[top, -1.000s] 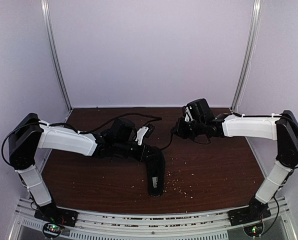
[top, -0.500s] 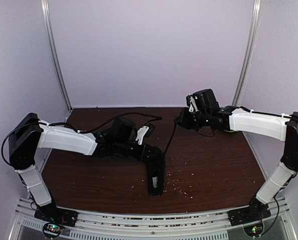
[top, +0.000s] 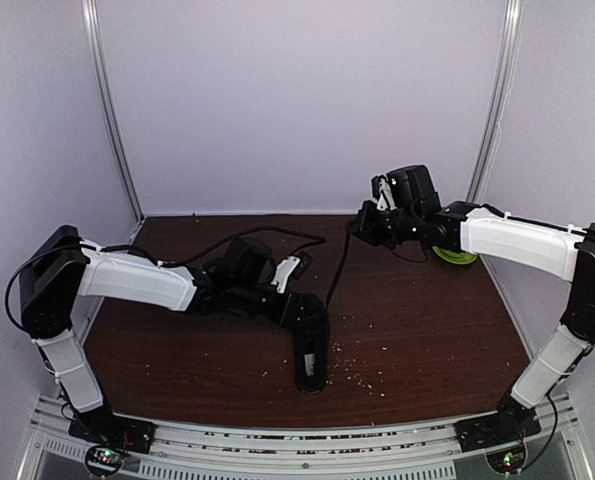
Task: Tie the shoes
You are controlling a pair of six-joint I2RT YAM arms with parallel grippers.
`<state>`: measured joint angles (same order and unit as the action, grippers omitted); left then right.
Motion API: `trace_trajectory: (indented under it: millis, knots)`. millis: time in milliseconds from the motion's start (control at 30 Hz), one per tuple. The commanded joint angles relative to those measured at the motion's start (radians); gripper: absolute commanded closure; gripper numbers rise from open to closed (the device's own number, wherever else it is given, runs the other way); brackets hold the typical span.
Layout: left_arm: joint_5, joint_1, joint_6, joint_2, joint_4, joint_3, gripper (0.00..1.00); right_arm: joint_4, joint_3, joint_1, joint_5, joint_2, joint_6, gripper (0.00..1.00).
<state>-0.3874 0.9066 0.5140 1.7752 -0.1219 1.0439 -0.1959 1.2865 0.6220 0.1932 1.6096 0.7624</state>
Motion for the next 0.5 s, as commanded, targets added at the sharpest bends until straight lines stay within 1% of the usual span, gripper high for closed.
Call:
trace_trajectory:
  millis: [0,233,467]
  knots:
    - [-0.021,0.012,-0.008,0.026,0.001,0.039,0.6,-0.009,0.045,-0.005,-0.01,-0.026,-0.011,1.0]
    - [-0.036,0.017,-0.007,0.057,0.016,0.089,0.53,-0.013,0.054,-0.005,-0.005,-0.032,-0.012,1.0]
    - [-0.04,0.018,-0.011,0.101,0.061,0.142,0.52,-0.02,0.072,-0.005,-0.006,-0.044,-0.016,1.0]
